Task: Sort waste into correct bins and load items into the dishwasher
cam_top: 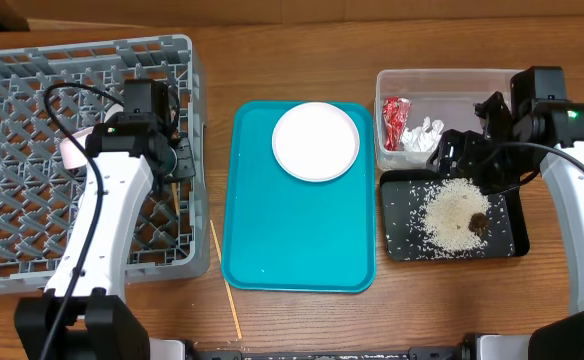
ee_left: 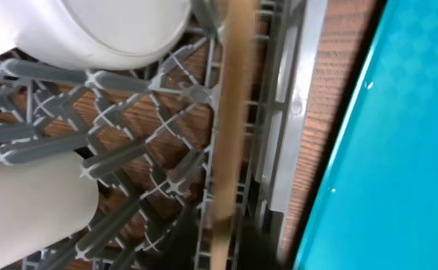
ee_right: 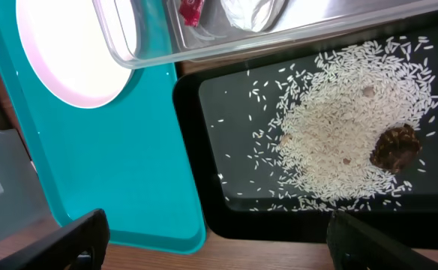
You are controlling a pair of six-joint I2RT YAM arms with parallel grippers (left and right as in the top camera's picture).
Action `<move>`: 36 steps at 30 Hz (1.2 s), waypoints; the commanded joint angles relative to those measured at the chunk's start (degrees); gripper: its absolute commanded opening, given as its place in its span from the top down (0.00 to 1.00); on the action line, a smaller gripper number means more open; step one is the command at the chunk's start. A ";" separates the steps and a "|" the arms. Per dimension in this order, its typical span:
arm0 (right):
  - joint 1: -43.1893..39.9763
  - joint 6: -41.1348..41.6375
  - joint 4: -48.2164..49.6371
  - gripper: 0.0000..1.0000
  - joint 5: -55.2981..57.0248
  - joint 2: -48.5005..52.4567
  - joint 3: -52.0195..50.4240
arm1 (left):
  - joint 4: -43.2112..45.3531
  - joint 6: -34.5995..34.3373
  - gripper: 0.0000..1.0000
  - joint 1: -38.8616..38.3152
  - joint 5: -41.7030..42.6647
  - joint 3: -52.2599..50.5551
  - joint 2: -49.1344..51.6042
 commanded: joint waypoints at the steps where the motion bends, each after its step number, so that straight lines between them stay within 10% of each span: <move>1: 0.04 -0.35 -0.09 0.06 0.13 -1.62 1.51 | -1.99 2.25 0.48 0.31 5.01 0.87 0.24; 9: 0.04 -0.35 -0.20 0.06 0.15 -1.62 1.51 | -17.33 -5.51 0.50 -1.29 20.02 2.01 -0.07; 17: 0.04 -0.35 -0.22 0.06 0.17 -1.62 1.51 | -25.35 -16.06 0.49 -11.82 17.84 0.63 -0.07; 36: 0.04 -0.33 -0.20 0.06 0.13 -1.62 1.51 | -16.65 -30.47 0.48 -23.91 12.87 -26.69 -21.97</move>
